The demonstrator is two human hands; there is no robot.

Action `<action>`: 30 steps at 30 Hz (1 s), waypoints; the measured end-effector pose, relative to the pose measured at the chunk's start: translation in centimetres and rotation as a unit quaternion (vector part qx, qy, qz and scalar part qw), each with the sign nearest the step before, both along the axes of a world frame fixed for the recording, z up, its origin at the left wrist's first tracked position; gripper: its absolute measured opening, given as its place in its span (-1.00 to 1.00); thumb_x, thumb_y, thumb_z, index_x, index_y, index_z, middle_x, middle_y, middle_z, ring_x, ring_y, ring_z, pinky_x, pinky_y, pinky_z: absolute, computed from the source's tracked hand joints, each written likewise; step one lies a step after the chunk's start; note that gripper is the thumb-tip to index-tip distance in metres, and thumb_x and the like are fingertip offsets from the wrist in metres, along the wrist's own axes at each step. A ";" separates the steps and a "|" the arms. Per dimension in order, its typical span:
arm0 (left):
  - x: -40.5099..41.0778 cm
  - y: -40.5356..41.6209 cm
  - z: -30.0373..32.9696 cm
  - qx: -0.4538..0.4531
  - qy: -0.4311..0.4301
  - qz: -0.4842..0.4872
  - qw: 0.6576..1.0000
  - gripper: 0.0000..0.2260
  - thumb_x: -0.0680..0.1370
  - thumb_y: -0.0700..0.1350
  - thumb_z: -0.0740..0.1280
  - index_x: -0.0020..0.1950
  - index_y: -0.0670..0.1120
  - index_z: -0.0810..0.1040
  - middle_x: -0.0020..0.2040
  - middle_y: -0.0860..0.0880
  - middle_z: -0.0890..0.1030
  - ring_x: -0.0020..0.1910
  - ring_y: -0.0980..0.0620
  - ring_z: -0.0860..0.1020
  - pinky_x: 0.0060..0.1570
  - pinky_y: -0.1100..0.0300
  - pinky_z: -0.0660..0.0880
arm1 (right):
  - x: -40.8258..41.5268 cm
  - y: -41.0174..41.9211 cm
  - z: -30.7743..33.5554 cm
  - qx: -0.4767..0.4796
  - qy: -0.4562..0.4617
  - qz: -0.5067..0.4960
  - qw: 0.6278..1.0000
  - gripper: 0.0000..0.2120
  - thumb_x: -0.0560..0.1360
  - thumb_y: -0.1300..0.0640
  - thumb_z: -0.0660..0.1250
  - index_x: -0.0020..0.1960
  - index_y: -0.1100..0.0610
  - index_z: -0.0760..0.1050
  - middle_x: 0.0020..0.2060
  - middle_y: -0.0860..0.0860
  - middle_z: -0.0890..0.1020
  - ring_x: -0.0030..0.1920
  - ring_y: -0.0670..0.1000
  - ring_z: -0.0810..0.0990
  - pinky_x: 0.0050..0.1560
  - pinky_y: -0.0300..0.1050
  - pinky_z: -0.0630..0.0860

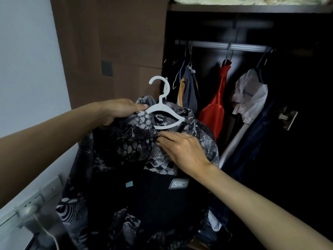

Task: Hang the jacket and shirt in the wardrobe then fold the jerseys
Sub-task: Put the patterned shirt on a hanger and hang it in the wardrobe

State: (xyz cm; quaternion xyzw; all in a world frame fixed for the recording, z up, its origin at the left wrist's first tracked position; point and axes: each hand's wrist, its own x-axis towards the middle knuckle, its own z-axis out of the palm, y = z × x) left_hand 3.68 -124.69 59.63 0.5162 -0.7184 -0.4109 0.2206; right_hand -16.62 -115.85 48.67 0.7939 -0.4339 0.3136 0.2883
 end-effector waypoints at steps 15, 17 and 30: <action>-2.7 0.5 -0.7 0.014 -0.033 -0.060 0.998 -0.53 0.63 0.15 0.27 0.16 -0.26 0.66 -0.01 -0.21 0.73 -0.11 -0.13 0.69 -0.26 0.15 0.63 | -1.7 2.1 0.0 0.015 -0.017 0.042 0.999 -0.74 0.68 0.04 0.26 0.19 0.16 0.65 -0.08 0.01 0.73 -0.22 0.09 0.74 -0.32 0.09 0.69; -2.9 0.7 -0.7 0.012 -0.034 -0.062 0.997 -0.55 0.63 0.15 0.27 0.14 -0.23 0.66 -0.07 -0.17 0.75 -0.17 -0.08 0.70 -0.29 0.18 0.64 | -1.8 2.6 0.3 0.013 -0.029 0.040 0.999 -0.75 0.66 0.05 0.30 0.17 0.16 0.68 -0.04 0.02 0.76 -0.14 0.10 0.76 -0.25 0.11 0.71; -2.6 2.2 -0.5 -0.029 -0.039 -0.105 0.993 -0.57 0.61 0.23 0.25 0.08 -0.09 0.71 -0.10 -0.02 0.76 -0.02 -0.03 0.70 0.14 0.06 0.55 | -1.3 5.3 3.4 0.228 -0.166 0.011 0.959 -0.72 0.56 0.10 0.45 0.06 -0.05 0.34 -0.28 -0.02 0.69 -0.29 -0.12 0.66 -0.14 -0.02 0.67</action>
